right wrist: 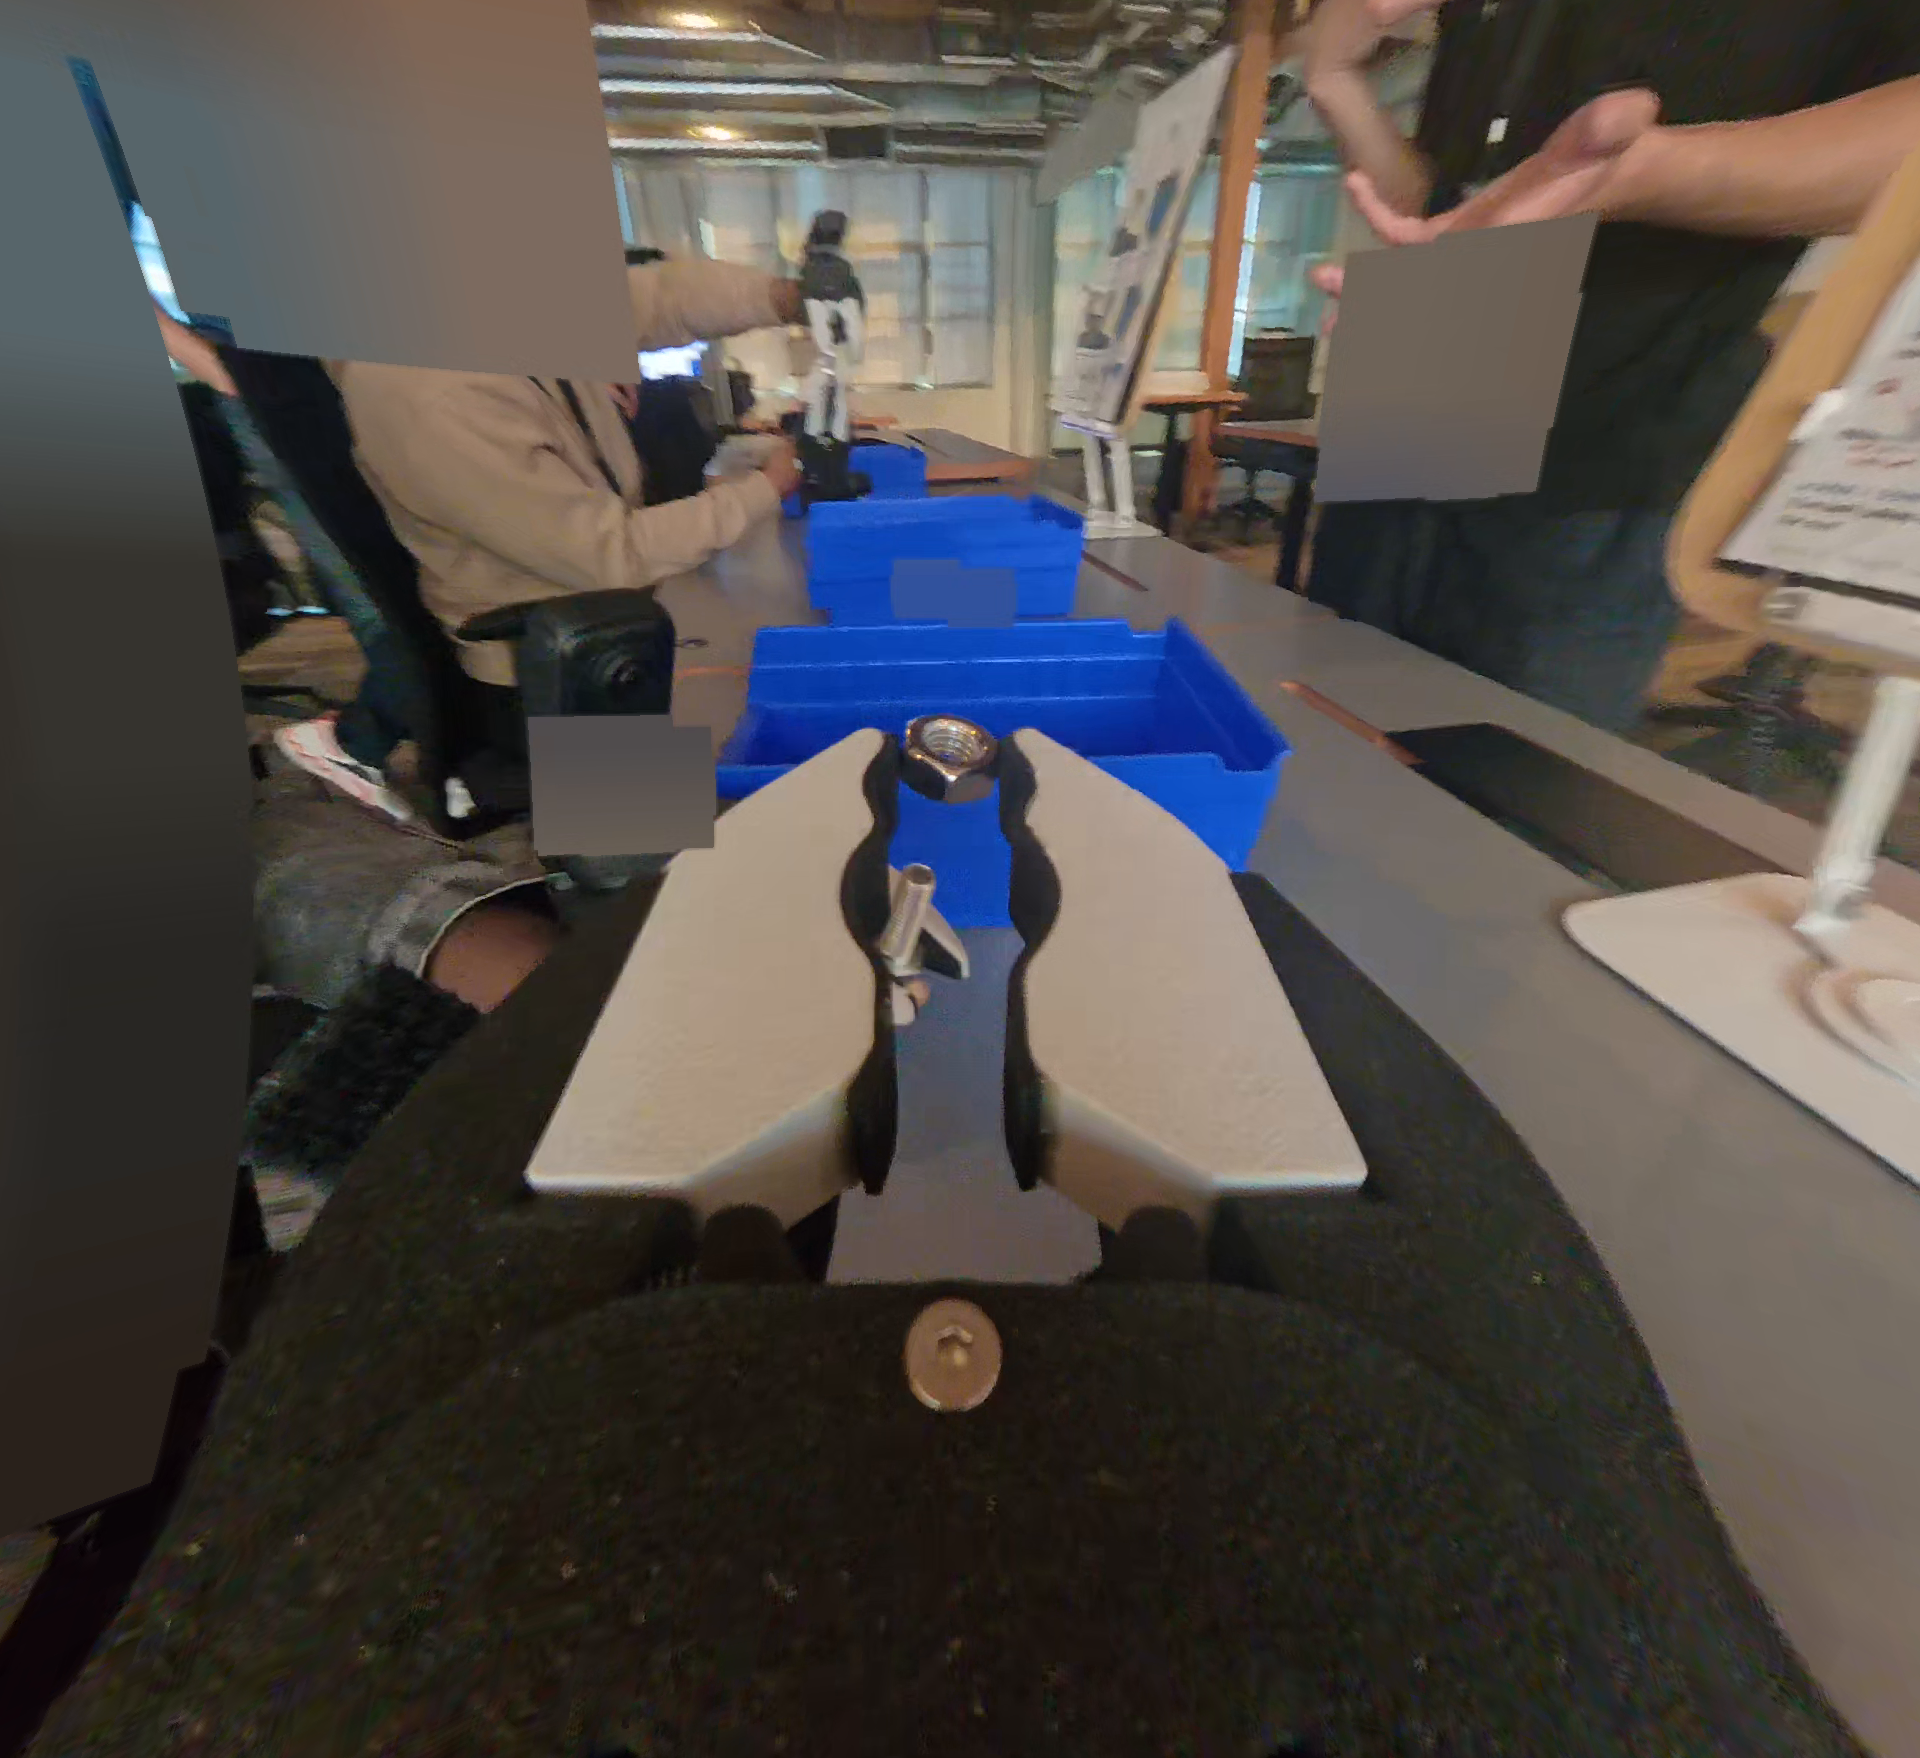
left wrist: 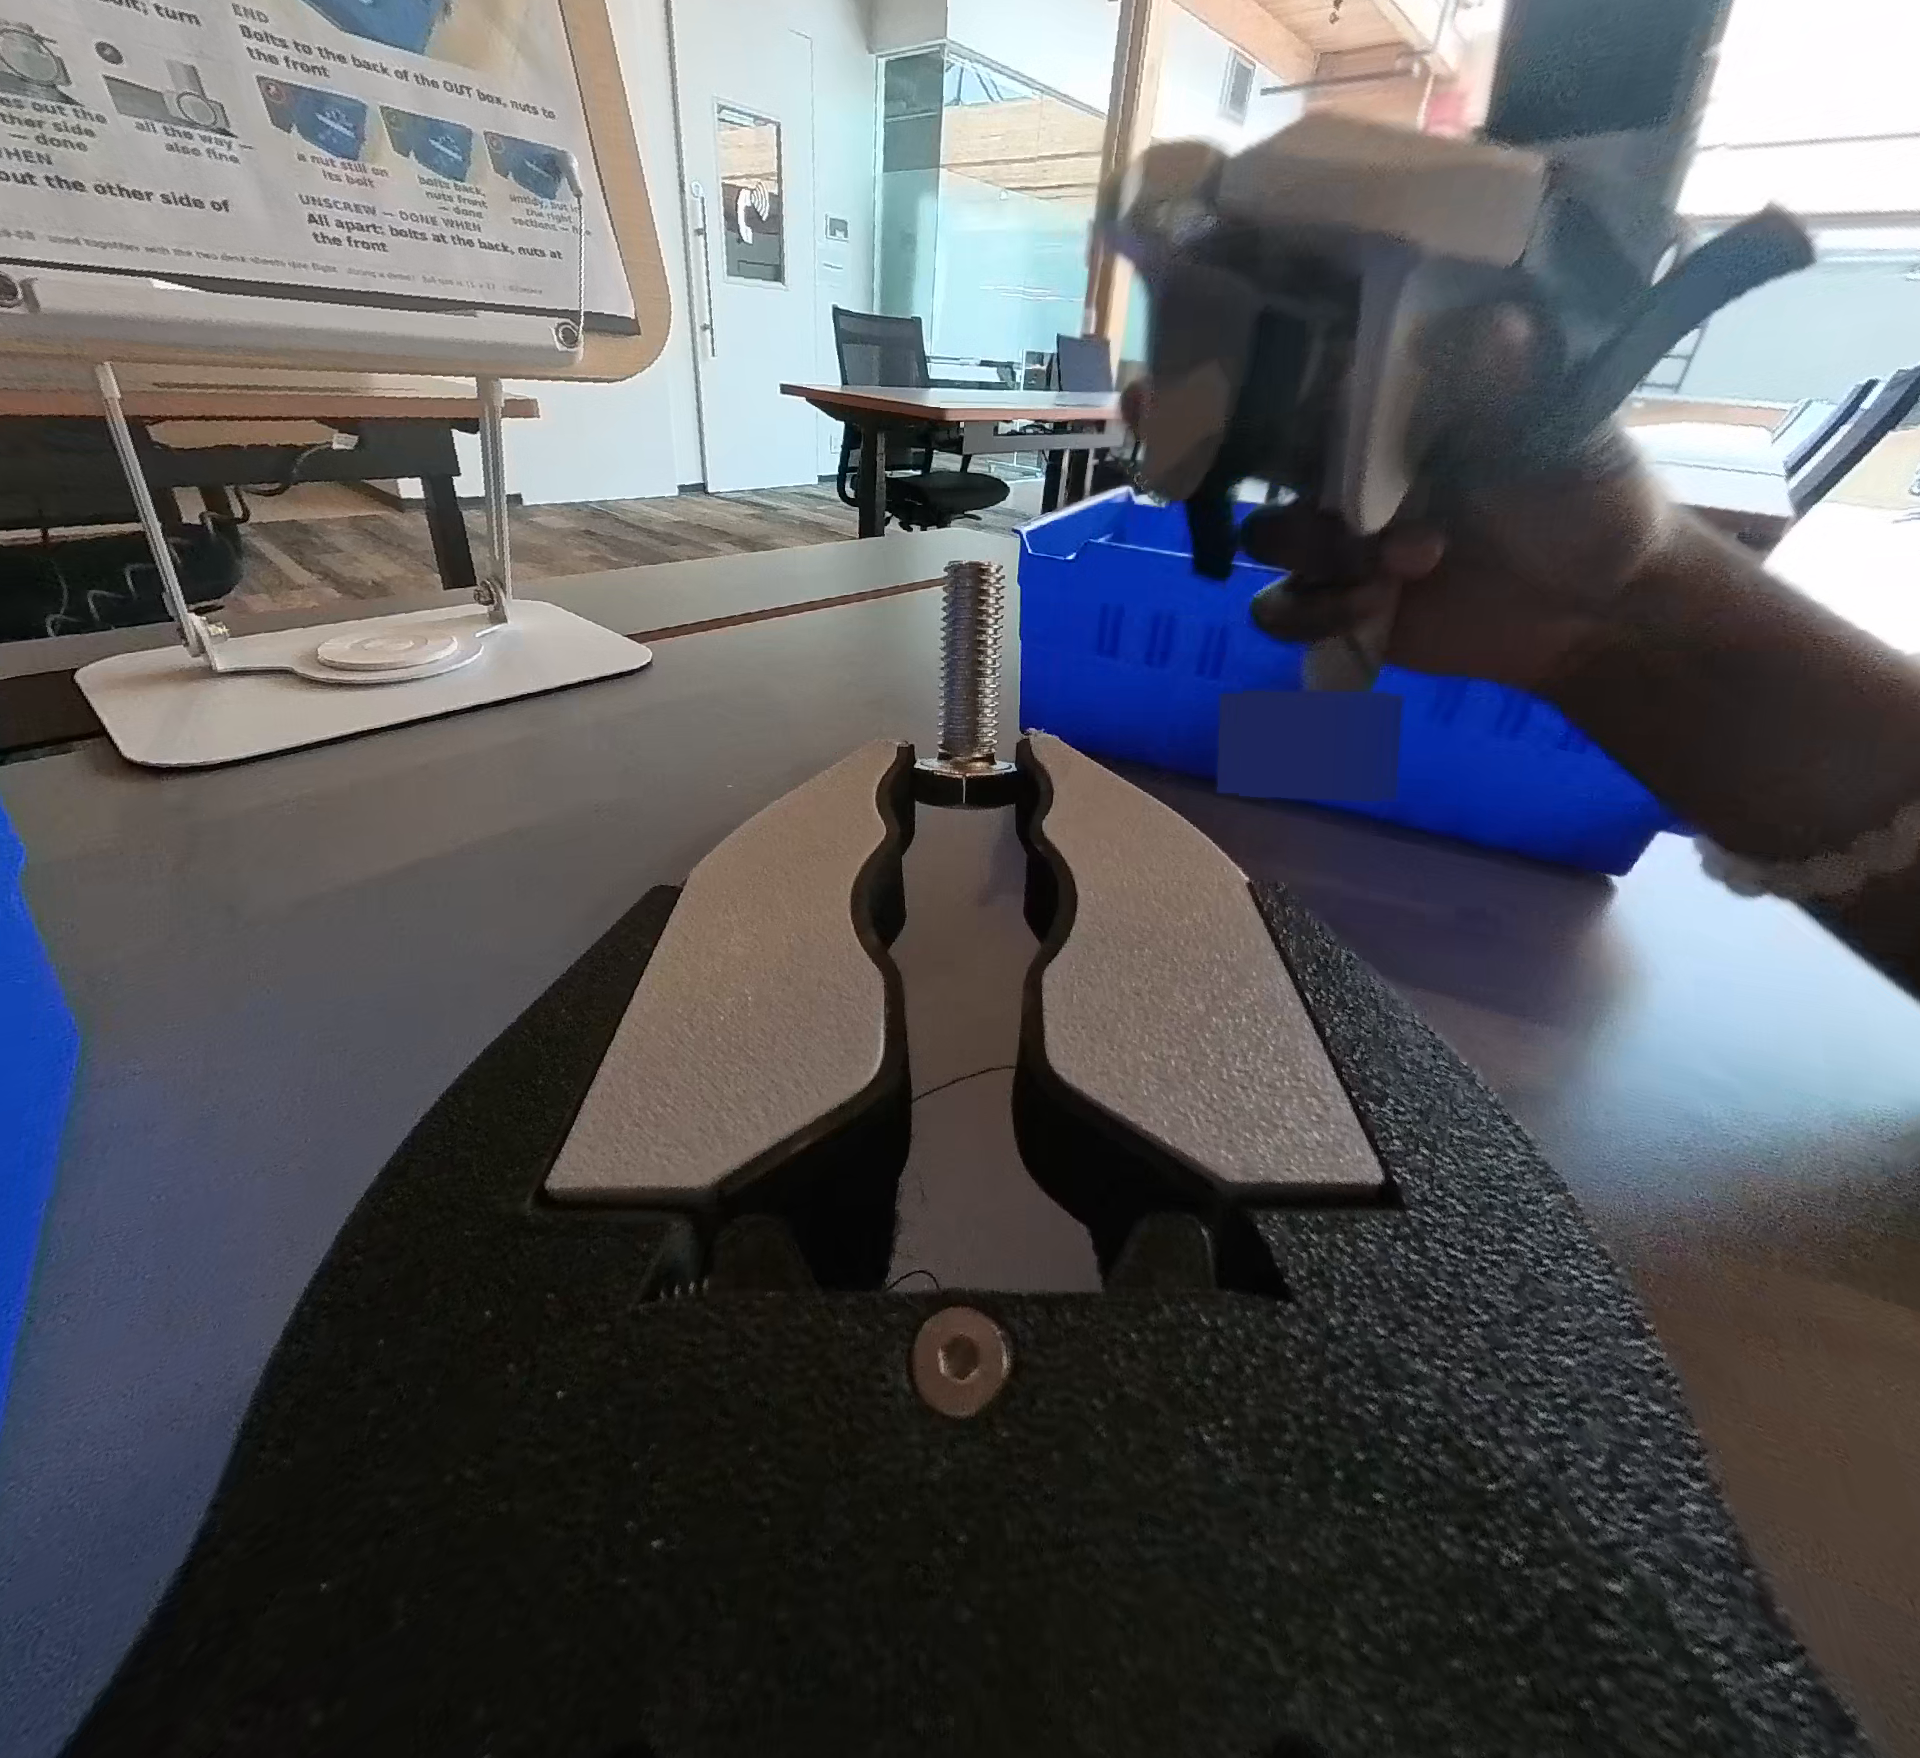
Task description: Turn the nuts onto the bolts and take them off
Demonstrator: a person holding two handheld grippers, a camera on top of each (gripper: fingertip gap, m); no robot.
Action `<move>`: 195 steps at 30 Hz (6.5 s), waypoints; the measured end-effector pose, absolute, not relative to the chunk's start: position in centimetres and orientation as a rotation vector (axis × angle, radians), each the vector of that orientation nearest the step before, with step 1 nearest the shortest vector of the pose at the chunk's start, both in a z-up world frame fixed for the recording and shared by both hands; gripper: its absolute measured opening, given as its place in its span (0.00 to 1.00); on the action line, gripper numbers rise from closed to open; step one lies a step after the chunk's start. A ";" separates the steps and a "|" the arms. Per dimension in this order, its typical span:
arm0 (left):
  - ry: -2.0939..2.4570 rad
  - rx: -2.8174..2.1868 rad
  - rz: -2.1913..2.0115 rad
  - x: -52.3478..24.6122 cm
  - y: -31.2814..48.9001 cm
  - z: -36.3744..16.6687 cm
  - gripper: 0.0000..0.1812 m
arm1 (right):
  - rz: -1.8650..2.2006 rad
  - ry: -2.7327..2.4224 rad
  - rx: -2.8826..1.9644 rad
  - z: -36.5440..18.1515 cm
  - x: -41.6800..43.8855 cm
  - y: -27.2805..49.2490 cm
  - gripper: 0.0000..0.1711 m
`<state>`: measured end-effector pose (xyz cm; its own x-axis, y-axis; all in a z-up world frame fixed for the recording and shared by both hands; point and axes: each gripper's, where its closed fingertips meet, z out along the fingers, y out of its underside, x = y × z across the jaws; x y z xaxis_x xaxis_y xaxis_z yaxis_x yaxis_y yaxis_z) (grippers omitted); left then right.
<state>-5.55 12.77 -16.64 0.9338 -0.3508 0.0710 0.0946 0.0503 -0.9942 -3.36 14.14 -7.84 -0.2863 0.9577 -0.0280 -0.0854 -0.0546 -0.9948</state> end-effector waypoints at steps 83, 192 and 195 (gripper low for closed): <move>1.444 -2.616 0.021 17.0 37.5 -24.8 0.10 | 0.658 -1.062 -1.756 -14.5 26.5 22.9 0.28; -0.226 -2.493 0.094 -34.6 11.2 -26.4 0.19 | 0.887 -1.189 -1.293 -8.2 5.9 17.9 0.33; -0.195 -2.485 0.083 -34.5 11.3 -26.5 0.11 | 0.880 -1.186 -1.292 -8.1 6.0 17.9 0.33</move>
<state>-34.53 11.25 -26.47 0.9870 0.1602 -0.0126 0.1200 -0.7868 -0.6054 6.02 17.90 -8.09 0.2169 0.9645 0.1508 0.1352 0.1233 -0.9831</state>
